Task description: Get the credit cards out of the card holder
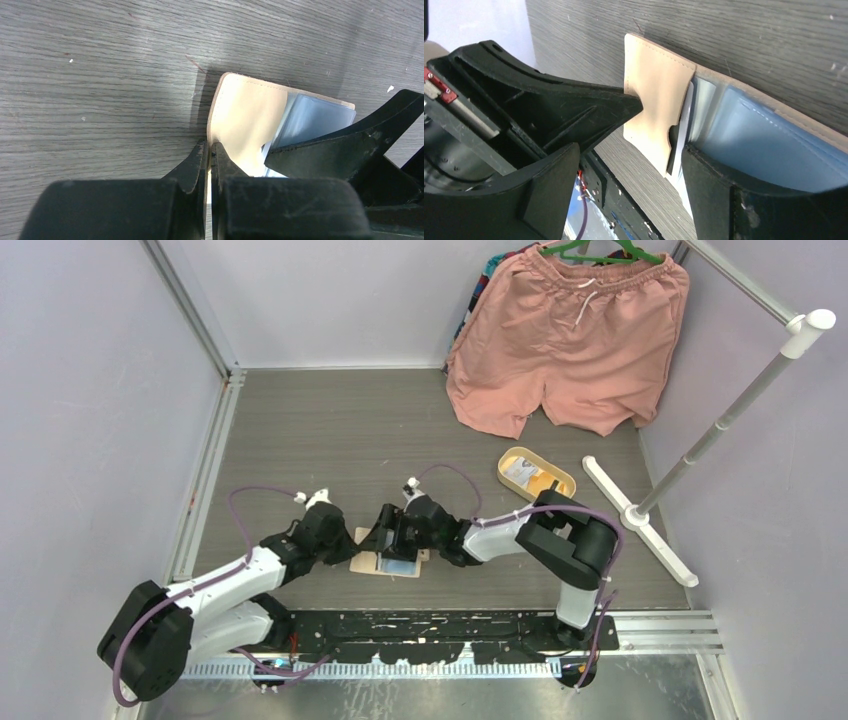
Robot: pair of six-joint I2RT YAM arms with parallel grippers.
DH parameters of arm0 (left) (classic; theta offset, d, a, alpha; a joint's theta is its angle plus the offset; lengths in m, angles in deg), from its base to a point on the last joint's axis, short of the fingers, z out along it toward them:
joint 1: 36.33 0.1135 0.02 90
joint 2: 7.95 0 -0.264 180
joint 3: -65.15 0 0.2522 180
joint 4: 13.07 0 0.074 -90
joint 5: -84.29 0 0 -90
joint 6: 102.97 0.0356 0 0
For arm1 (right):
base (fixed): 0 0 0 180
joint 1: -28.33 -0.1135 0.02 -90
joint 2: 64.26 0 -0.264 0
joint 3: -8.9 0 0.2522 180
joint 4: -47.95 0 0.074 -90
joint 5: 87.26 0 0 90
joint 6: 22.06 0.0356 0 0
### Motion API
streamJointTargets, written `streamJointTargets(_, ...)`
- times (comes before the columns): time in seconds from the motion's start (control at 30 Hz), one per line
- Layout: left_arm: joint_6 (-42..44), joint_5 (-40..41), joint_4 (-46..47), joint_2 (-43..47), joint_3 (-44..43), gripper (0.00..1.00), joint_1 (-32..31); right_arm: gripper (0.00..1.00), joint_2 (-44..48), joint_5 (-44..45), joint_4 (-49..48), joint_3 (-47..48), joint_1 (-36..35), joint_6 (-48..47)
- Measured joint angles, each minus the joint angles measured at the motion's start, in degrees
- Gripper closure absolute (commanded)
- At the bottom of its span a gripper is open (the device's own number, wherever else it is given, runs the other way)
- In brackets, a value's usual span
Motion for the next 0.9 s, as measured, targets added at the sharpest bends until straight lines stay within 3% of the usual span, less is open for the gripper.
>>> streamJointTargets(0.23,-0.4,0.0,0.5,0.0,0.2,1.0,0.0,0.52,-2.3,-0.2,-17.6,-8.3,0.2,2.3)
streamJointTargets(0.47,-0.4,0.5,0.5,0.0,0.3,1.0,0.0,0.6,-5.9,-0.2,-28.9,-11.9,0.5,3.8)
streamJointTargets(0.67,-0.5,0.0,1.0,-0.5,0.3,1.0,0.0,0.78,-6.6,0.9,-34.9,-14.9,0.3,3.8)
streamJointTargets(0.9,-0.5,-0.1,1.4,-0.9,0.3,1.0,0.0,0.9,-7.2,1.8,-37.2,-15.8,0.1,3.5)
